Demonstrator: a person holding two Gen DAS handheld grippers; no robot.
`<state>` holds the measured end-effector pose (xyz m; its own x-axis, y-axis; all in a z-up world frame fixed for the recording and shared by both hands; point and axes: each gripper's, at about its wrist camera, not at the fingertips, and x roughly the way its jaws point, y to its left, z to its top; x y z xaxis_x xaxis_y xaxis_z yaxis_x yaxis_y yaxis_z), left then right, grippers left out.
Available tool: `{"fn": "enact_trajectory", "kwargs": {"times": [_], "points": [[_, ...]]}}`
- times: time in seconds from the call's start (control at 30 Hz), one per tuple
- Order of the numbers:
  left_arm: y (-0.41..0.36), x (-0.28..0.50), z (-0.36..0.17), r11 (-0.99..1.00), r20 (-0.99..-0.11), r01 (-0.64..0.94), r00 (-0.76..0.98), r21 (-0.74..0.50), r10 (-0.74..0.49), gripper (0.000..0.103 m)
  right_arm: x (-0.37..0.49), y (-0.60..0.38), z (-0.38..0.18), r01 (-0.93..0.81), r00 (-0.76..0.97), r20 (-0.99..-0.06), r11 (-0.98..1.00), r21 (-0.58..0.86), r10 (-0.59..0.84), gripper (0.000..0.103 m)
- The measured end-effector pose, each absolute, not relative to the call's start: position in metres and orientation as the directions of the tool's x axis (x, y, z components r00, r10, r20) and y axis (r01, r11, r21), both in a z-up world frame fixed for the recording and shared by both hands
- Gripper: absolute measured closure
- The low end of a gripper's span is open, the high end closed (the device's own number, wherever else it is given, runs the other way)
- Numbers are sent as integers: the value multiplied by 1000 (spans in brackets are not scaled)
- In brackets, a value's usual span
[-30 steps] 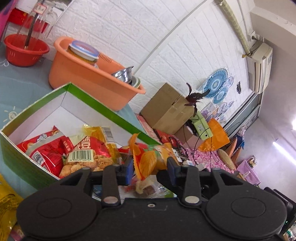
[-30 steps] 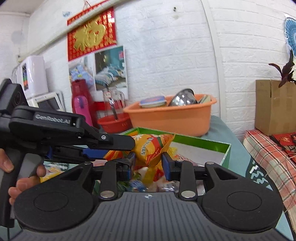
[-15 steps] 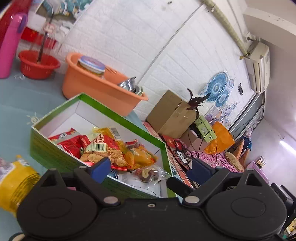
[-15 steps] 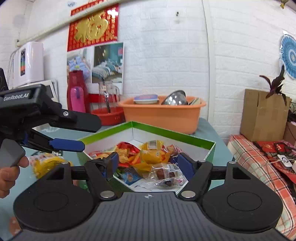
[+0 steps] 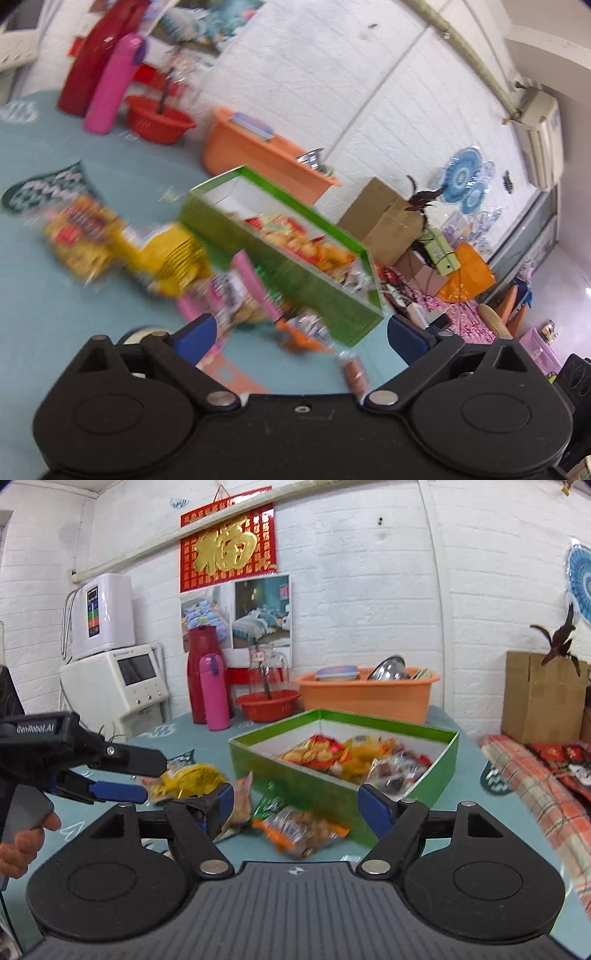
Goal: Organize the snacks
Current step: 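Move the left gripper to the yellow barcode bag and grasp it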
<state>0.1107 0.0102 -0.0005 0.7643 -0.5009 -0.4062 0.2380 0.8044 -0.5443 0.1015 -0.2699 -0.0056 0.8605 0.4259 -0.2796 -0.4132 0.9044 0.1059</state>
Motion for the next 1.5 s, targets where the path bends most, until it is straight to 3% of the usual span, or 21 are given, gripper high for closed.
{"fn": "enact_trajectory", "kwargs": {"times": [0.2, 0.43, 0.8, 0.83, 0.87, 0.9, 0.93, 1.07, 1.33, 1.43, 1.5], "points": [[39, 101, -18, 825, -446, 139, 786, -548, -429, 0, 96, -246, -24, -470, 801, -348, 871, 140, 488, 0], [66, 140, -15, 792, -406, 35, 844, -610, -350, 0, 98, -222, -21, -516, 776, -351, 847, 124, 524, 0], [68, 204, -39, 760, -466, -94, 836, -643, -291, 0, 105, -216, -28, -519, 760, -379, 844, 135, 528, 0], [68, 207, -42, 752, -479, -100, 822, -652, -307, 16, 105, -215, -28, -523, 757, -379, 841, 138, 533, 0], [70, 210, -46, 738, -484, -92, 808, -668, -337, 46, 106, -213, -28, -529, 752, -379, 837, 140, 539, 0], [71, 211, -49, 724, -489, -86, 790, -684, -369, 54, 106, -212, -29, -537, 746, -379, 831, 141, 547, 0], [72, 211, -51, 727, -502, -87, 778, -681, -377, 75, 106, -211, -29, -545, 741, -380, 826, 141, 554, 0], [78, 189, -51, 720, -492, -33, 752, -693, -438, 80, 110, -204, -28, -576, 722, -389, 809, 122, 573, 0], [101, 103, -50, 739, -497, 74, 695, -669, -519, 81, 125, -176, -34, -678, 617, -483, 731, 74, 621, 0], [113, 84, -48, 740, -493, 92, 690, -667, -530, 78, 129, -161, -38, -722, 576, -511, 690, 46, 638, 0], [120, 81, -47, 735, -483, 82, 704, -673, -521, 68, 127, -148, -40, -765, 547, -524, 644, 6, 654, 0]]}}
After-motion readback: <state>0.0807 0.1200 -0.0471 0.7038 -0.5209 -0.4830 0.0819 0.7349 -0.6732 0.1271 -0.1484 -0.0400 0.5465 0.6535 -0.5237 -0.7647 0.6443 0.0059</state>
